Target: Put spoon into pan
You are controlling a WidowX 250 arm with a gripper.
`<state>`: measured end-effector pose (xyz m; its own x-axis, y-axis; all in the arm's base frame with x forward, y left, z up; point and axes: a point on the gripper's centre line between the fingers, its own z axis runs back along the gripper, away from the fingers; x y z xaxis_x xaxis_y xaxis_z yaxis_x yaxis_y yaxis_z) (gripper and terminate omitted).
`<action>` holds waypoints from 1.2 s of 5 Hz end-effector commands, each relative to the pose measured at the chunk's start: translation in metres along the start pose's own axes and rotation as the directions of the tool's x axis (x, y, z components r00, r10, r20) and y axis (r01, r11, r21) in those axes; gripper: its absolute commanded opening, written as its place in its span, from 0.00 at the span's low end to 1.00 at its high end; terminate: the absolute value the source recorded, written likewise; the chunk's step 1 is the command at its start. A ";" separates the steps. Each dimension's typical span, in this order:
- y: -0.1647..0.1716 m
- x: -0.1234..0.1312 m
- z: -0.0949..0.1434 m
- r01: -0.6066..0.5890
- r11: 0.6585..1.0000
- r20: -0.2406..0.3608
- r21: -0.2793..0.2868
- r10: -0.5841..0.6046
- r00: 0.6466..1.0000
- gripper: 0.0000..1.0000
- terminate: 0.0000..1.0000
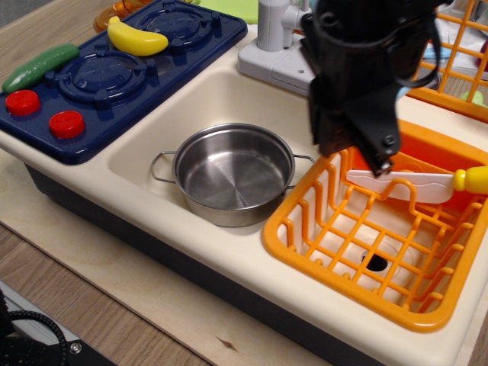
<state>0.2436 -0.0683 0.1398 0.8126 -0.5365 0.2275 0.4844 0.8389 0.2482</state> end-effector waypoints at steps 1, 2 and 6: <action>0.001 -0.025 0.008 -0.040 0.997 0.041 0.069 0.037 0.998 0.00 0.00; 0.018 -0.044 0.006 -0.005 0.997 0.067 0.073 0.000 0.998 0.00 0.00; 0.051 -0.065 -0.006 0.065 0.993 0.068 0.095 -0.072 0.995 1.00 0.00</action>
<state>0.2154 0.0088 0.1275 0.7585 -0.5965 0.2624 0.5057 0.7928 0.3402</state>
